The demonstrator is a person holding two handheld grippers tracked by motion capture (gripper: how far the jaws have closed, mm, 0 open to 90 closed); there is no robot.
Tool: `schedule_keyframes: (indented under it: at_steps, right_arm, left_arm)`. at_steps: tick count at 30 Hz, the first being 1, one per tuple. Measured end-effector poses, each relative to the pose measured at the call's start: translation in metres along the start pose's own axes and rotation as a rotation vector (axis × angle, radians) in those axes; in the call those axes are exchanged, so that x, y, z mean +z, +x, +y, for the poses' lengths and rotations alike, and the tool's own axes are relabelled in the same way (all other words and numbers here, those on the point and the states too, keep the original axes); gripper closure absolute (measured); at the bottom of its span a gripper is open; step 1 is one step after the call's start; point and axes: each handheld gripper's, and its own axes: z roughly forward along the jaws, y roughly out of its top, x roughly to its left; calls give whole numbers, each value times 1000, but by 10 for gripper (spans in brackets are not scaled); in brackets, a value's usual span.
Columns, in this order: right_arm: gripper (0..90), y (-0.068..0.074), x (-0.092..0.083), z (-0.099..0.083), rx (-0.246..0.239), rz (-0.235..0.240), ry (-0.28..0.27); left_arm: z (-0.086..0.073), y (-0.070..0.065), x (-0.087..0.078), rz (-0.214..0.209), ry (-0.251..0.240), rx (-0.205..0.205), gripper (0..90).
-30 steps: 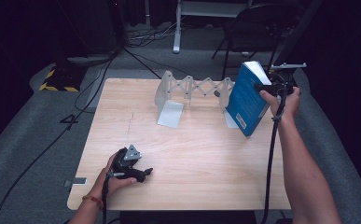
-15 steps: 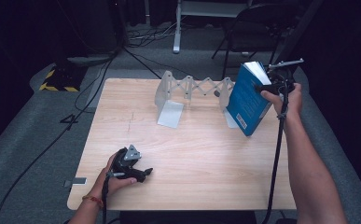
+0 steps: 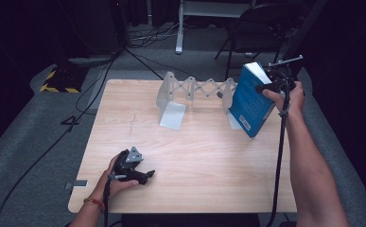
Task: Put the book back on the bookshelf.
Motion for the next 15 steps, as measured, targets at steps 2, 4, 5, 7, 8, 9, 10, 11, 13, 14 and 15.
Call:
schedule_keyframes:
  at_steps: [2, 4, 5, 7, 8, 9, 10, 11, 13, 14, 15]
  right_arm:
    - [613, -2, 1, -1, 24, -11, -22]
    - [614, -4, 2, -2, 37, -17, -32]
    - [614, -4, 2, -2, 40, -23, -34]
    - [614, -4, 2, -3, 46, -29, -42]
    - [614, -4, 2, -4, 52, -50, -61]
    - [614, -3, 2, -4, 57, -59, -69]
    - [614, -2, 3, -4, 55, -68, -74]
    - [615, -2, 3, -5, 57, -74, -79]
    - [615, -3, 3, -5, 66, -83, -88]
    - [615, -3, 3, -5, 72, -82, -98]
    - [614, -4, 3, -5, 76, -85, -106]
  left_arm:
    - [0, 0, 0, 0, 0, 0, 147]
    - [0, 0, 0, 0, 0, 0, 147]
    - [0, 0, 0, 0, 0, 0, 147]
    - [0, 0, 0, -1, 0, 1, 147]
    - [0, 0, 0, -4, 0, -2, 147]
    - [0, 0, 0, -4, 0, -2, 147]
    - [0, 0, 0, -4, 0, -2, 147]
    - [0, 0, 0, -4, -1, -2, 147]
    - [0, 0, 0, -5, -1, -2, 147]
    - [0, 0, 0, -4, -1, -2, 147]
    - [0, 0, 0, -5, -1, -2, 147]
